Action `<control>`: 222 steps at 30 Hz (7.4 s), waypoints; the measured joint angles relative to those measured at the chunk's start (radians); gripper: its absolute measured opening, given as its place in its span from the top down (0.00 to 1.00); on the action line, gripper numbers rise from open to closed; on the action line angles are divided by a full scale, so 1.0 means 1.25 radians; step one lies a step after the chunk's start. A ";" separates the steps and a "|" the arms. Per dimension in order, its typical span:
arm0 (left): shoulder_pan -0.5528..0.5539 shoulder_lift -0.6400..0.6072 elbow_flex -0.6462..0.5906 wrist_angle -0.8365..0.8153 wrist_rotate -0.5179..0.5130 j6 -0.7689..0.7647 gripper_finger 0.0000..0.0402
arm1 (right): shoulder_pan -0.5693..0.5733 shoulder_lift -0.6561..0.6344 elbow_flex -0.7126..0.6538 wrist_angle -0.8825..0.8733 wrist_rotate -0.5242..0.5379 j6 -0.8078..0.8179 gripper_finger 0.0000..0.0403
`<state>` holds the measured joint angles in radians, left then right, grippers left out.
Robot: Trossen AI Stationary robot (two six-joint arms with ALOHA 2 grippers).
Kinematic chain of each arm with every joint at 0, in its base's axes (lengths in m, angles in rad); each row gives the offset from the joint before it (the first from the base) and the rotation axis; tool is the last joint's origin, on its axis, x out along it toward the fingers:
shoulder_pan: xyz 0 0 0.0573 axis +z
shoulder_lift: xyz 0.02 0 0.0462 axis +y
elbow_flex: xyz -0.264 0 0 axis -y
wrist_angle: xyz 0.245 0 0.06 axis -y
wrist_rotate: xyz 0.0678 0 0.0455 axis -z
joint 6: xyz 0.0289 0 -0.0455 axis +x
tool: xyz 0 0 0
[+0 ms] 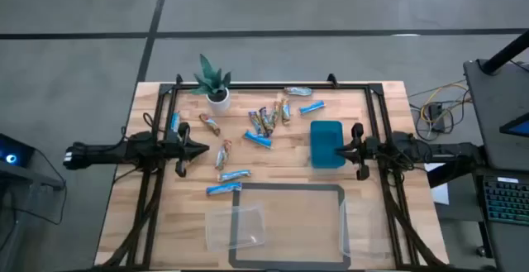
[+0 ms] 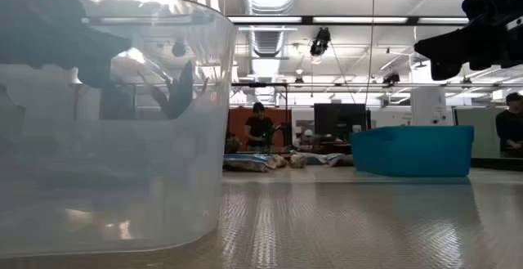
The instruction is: Pick and place Granola Bars by type
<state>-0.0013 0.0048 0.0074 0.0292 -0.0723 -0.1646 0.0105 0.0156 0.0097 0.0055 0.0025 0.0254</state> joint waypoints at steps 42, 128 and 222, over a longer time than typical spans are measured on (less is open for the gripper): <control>0.000 0.000 0.000 0.000 0.000 0.000 1.00 | -0.002 0.025 0.095 0.100 0.002 0.043 0.88; 0.000 0.000 0.000 0.000 0.000 0.000 1.00 | -0.520 1.271 1.185 -0.718 0.202 -0.757 0.48; 0.000 0.000 0.000 0.000 0.000 0.000 1.00 | -0.546 1.482 0.998 -0.556 0.049 -0.769 0.48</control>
<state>-0.0014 0.0044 0.0071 0.0293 -0.0723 -0.1646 -0.6724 1.8681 1.2578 -0.6896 0.0631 -0.9356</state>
